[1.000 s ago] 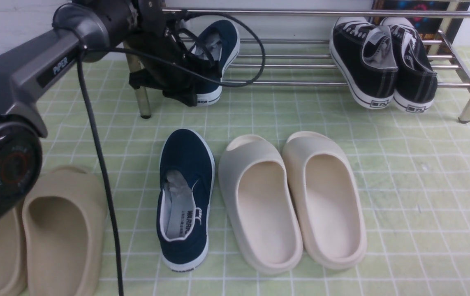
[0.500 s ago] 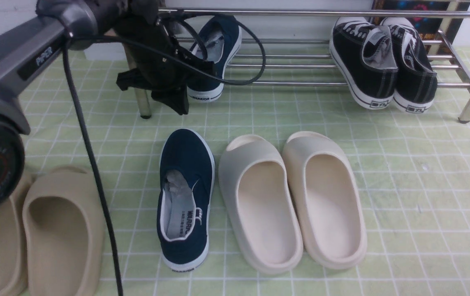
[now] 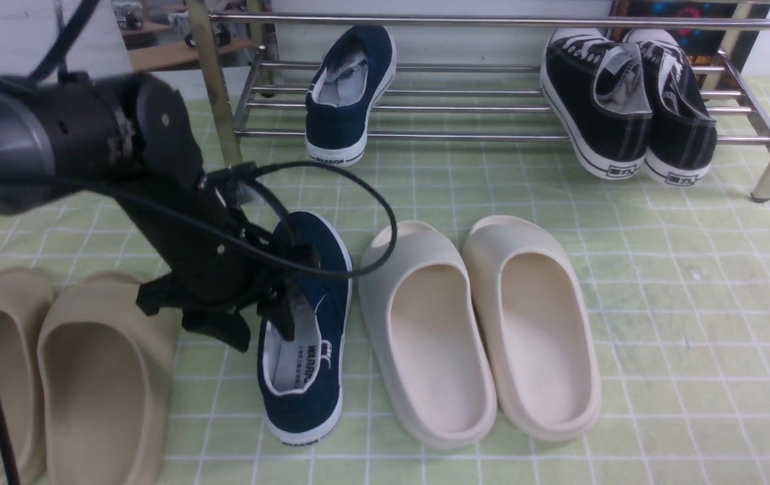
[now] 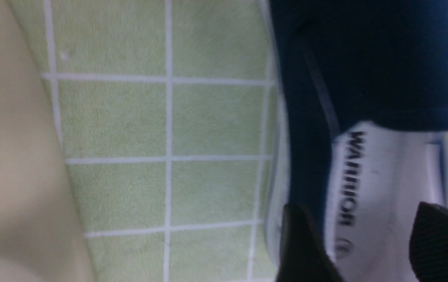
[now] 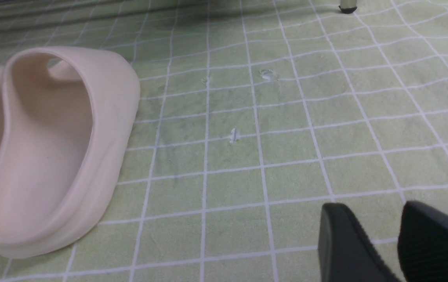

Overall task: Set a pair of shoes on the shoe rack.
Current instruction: Use the left arm to grab the shoe closest to it, then use the left arm to put a shoe into the shoe rack

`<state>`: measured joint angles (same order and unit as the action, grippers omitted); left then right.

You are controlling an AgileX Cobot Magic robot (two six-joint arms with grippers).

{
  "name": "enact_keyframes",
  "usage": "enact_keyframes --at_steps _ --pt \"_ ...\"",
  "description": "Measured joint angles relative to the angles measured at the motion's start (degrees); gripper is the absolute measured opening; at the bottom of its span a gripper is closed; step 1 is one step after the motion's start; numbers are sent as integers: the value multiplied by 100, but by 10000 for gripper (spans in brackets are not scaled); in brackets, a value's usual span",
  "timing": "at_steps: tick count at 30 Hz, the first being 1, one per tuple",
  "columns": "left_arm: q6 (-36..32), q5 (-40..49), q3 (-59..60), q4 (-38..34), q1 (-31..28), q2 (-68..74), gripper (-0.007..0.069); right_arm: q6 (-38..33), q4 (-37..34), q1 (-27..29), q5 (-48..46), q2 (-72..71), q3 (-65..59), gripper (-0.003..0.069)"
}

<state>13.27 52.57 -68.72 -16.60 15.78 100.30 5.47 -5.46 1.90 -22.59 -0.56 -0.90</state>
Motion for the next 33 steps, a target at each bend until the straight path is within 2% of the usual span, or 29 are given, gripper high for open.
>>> enact_keyframes --at_steps 2,3,4,5,6,8,14,18,20,28,33 --pt "-44 -333 268 -17 0 106 222 0 0 0 0 0 5 246" --pt "-61 -367 287 -17 0 125 199 0 0 0 0 0 5 246" --pt "-133 -466 322 -64 0 199 77 0 0 0 0 0 5 246" --pt "-141 -466 322 -65 0 199 64 0 0 0 0 0 5 246" --pt "-187 -447 322 -70 6 156 -1 0 0 0 0 0 5 246" --pt "-205 -375 307 -70 6 75 -5 0 0 0 0 0 5 246" --pt "-229 619 -208 234 6 -813 0 0 0 0 0 0 5 246" --pt "-341 1622 -1389 226 6 -897 0 0 0 0 0 0 5 246" --pt "-398 1762 -1595 169 6 -805 0 0 0 0 0 0 5 246" --pt "-773 1921 -3523 -746 6 795 0 0 0 0 0 0 5 246" --pt "-691 1921 -4837 -820 13 1751 0 0 0 0 0 0 5 246"
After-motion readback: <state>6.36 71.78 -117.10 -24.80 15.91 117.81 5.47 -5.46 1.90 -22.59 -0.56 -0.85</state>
